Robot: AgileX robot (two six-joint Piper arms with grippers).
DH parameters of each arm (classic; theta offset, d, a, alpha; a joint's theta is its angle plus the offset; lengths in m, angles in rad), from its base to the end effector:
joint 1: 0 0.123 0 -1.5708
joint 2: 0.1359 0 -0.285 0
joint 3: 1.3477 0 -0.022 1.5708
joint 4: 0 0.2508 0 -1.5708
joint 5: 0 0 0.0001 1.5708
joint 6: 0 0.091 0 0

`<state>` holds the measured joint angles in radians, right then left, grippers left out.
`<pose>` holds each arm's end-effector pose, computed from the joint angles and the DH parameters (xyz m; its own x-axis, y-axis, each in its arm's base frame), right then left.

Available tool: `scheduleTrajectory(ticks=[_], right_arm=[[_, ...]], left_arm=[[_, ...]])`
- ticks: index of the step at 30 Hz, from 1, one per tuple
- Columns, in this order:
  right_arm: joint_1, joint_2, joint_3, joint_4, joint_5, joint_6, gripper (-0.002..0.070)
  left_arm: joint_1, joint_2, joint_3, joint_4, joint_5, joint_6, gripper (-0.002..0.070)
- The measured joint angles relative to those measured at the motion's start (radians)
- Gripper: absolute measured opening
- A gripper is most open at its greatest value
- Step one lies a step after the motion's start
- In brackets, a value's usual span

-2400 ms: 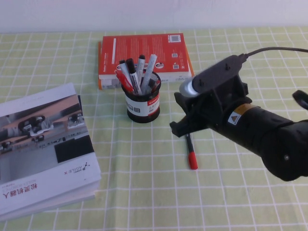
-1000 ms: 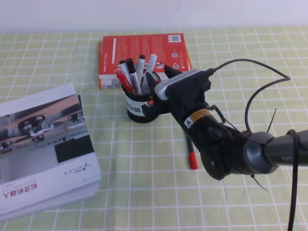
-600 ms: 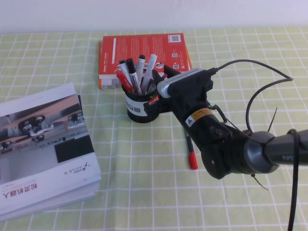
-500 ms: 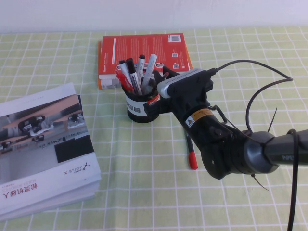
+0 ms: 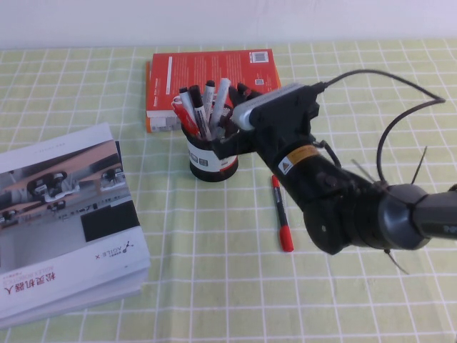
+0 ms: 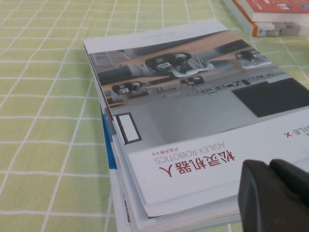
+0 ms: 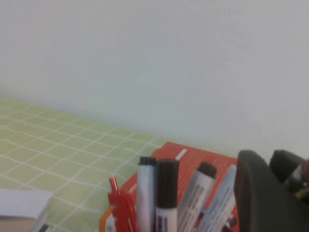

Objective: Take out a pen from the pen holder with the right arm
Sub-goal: 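Take a marker out of the pen holder and lay it on the table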

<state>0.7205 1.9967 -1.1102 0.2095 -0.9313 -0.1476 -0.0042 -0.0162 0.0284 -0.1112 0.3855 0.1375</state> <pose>0.3343 0.2733 0.2105 0.1022 0.0617 -0.9928 -0.5240 0.8517 -0.0010 0.0521 -0.0040 0.1701 -0.3018 0.0356 -0.9527 0.0544 0.9983 0.0201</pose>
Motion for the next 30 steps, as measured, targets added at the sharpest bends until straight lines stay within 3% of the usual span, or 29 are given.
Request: scheduleTrajectory(ticks=[11, 22, 30], right_arm=[[0.0, -0.296, 0.0, -0.025, 0.349, -0.003, 0.0006], [0.0, -0.61, -0.042, -0.022, 1.049, -0.051, 0.0006], [0.0, -0.552, -0.214, -0.104, 1.577, 0.192, 0.0006]], left_arm=[[0.0, 0.0, 0.0, 0.0, 0.0, 0.0, -0.0005], [0.0, 0.0, 0.0, 0.0, 0.0, 0.0, -0.0005], [0.0, 0.0, 0.0, 0.0, 0.0, 0.0, -0.0005]])
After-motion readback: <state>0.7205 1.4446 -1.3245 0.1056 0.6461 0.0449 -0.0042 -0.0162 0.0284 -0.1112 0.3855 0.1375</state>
